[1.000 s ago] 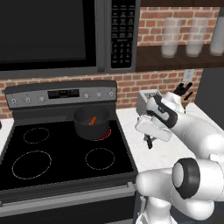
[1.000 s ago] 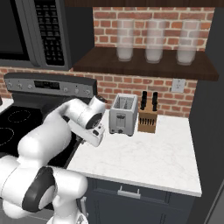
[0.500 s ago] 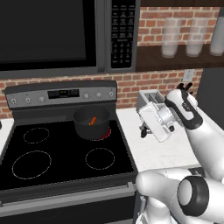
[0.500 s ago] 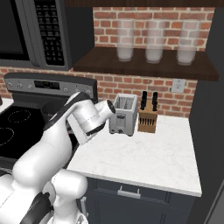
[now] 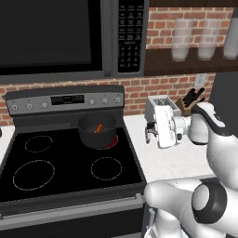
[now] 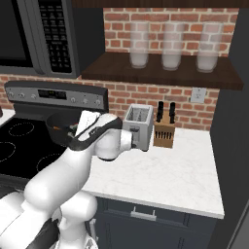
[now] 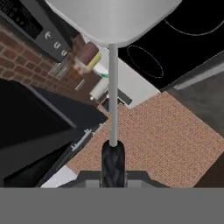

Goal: Put the carrot and carrot in the pot. Retrieve the spatula and lightly stir the vegetables in the pot.

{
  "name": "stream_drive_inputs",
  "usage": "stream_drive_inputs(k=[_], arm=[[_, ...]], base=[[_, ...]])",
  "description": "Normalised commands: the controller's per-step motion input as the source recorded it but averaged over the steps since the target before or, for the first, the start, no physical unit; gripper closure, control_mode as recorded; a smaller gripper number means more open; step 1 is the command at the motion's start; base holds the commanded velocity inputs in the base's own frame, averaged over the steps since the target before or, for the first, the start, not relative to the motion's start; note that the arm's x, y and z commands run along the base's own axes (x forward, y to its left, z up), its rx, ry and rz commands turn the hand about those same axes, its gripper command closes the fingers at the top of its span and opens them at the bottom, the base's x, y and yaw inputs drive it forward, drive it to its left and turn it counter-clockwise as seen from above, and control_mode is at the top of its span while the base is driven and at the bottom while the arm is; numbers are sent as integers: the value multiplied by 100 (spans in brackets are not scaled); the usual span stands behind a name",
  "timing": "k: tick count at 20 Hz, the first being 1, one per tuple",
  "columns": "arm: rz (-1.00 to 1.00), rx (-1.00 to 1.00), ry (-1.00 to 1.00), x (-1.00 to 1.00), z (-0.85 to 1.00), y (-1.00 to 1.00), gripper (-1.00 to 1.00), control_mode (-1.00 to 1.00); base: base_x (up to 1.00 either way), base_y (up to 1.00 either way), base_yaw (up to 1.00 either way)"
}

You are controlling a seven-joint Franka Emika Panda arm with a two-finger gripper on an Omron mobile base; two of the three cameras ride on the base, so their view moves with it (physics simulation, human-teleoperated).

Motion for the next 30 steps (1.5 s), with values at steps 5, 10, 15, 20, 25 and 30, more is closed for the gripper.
stream_drive_inputs(k=[5, 10, 15, 20, 25, 30], arm=[[-13, 44, 81, 35, 33, 5, 100, -100], [-8, 44, 62, 7, 18, 0, 100, -100], [-17, 33, 42, 0, 0, 0, 100, -100], [-18, 5, 5, 10, 2, 3, 100, -100], [-17, 0, 2, 38, 15, 22, 100, -100], [-14, 0, 6, 41, 8, 37, 100, -100]], base=[[0, 0, 0], [0, 0, 0], [0, 0, 0], [0, 0, 0], [0, 0, 0], [0, 0, 0]])
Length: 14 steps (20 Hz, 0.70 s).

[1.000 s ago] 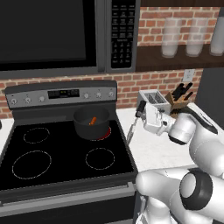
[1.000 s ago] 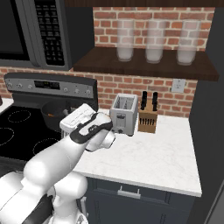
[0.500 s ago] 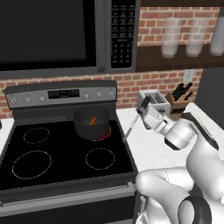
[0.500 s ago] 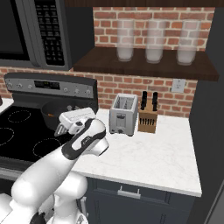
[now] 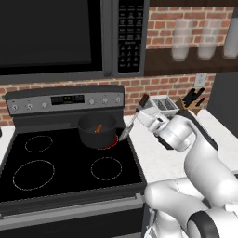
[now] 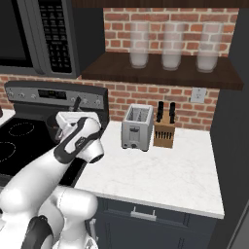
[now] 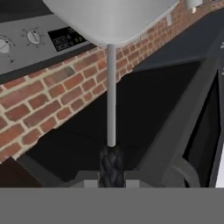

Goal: Put the carrot and carrot in the pot. Retrieve the spatula and lightly stir the vegetables in the pot.

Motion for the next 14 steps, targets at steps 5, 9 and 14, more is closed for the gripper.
stream_drive_inputs(k=[5, 9, 14], arm=[[-6, 0, 11, 58, 1, 19, 100, -100], [-1, 0, 1, 50, 2, 4, 100, -100], [-4, 0, 0, 57, 0, 12, 100, -100]], base=[[0, 0, 0], [0, 0, 0], [0, 0, 0]])
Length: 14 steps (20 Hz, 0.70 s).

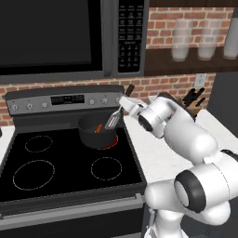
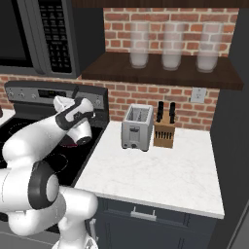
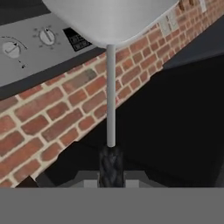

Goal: Put the carrot and carrot in the pot. Retrieve the spatula and lightly stir the vegetables in the pot.

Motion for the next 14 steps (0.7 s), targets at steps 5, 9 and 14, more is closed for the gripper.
stream_drive_inputs(k=[5, 9, 14], arm=[[-7, -1, 2, 59, -4, 15, 100, -100], [-10, -4, 6, 53, -21, 29, 100, -100], [-11, -8, 6, 55, -27, 31, 100, -100]], base=[[0, 0, 0], [0, 0, 0], [0, 0, 0]])
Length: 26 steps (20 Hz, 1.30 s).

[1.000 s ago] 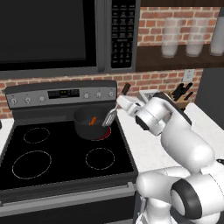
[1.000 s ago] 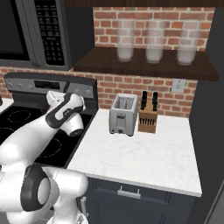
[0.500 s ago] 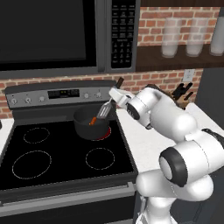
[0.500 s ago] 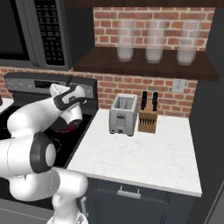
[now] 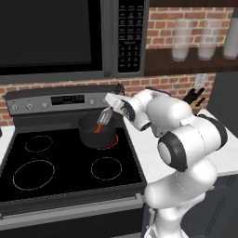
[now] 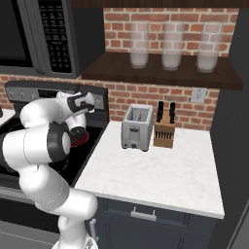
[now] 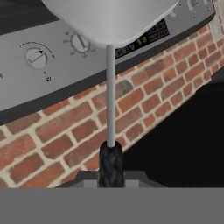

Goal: Put the carrot and carrot in the pot. Retrieve the spatula and lightly stir the vegetables in the pot.

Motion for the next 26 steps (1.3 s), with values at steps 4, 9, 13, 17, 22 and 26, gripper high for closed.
stream_drive_inputs(k=[4, 9, 13, 17, 22, 26], arm=[[-12, -10, 8, 41, -25, 16, 100, -100], [-10, -12, 8, 27, -26, 19, 100, -100], [-7, -10, 0, 24, -10, 24, 100, -100], [-6, -8, 0, 35, -6, 26, 100, -100], [-8, -7, 1, 22, -16, 46, 100, -100], [-4, -2, 2, 0, -3, 55, 100, -100]], base=[[0, 0, 0], [0, 0, 0], [0, 0, 0], [0, 0, 0], [0, 0, 0], [0, 0, 0]])
